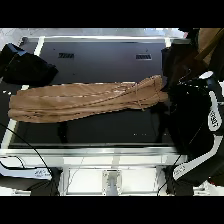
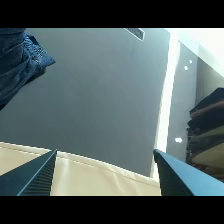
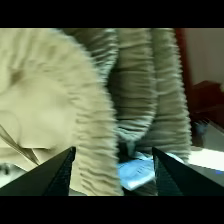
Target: Fold the clothes and pants, and hang the long-sleeved shirts on hangers.
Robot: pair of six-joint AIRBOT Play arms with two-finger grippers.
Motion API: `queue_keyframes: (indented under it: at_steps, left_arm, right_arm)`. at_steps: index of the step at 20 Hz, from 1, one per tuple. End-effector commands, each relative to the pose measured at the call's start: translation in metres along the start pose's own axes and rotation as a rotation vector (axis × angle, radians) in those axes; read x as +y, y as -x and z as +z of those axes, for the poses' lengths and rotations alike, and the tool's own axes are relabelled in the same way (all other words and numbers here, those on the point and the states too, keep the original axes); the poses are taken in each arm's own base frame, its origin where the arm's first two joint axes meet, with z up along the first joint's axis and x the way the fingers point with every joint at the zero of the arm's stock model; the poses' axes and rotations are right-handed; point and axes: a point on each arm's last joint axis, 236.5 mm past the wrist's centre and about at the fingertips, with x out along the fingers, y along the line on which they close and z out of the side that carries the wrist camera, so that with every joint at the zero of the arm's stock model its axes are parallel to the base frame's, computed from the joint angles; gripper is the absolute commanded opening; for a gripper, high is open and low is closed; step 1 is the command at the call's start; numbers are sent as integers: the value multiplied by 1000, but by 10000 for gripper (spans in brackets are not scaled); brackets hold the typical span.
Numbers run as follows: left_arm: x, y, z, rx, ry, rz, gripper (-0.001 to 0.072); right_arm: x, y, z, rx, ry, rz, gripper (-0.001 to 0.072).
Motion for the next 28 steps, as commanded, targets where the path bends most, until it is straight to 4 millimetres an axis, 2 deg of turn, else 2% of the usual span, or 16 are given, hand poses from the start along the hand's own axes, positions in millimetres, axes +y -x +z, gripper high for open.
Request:
queue_keyframes:
  at_steps: [1,5,9,12,15,19,20,21,22,23,26,28]
  left_arm:
    - [-1,0,0,0,5,-2,711]
    - [-1,0,0,0,4,-2,711]
    - [-1,0,0,0,4,-1,711]
    - [-1,0,0,0,3,-2,711]
    - [-1,0,0,0,4,-2,712]
    - [-1,0,0,0,4,-2,712]
    - [-1,0,0,0,4,-1,712]
    - [-1,0,0,1,5,-2,711]
    - [-1,0,0,1,4,-2,711]
    - [-1,0,0,1,4,-1,711]
    - [-1,0,0,1,5,-2,710]
    - [-2,0,-4,18,4,-5,708]
  right_arm:
    - [-13,-5,5,15,63,-129,544]
    - [-28,-18,3,30,-39,-116,544]
    - [-25,-24,4,22,-145,17,544]
    - [-28,-36,-11,87,-166,35,545]
    - [-21,-53,-21,135,-209,115,545]
    - [-1,-62,-14,113,-172,192,542]
    - [4,-65,-15,119,-161,194,499]
    - [7,-67,-16,124,-144,196,387]
    - [11,-70,-15,120,-135,195,196]
    - [16,-70,-13,117,-131,205,44]
    - [34,-58,-8,96,-98,246,40]
    - [45,-33,-4,75,-63,246,39]
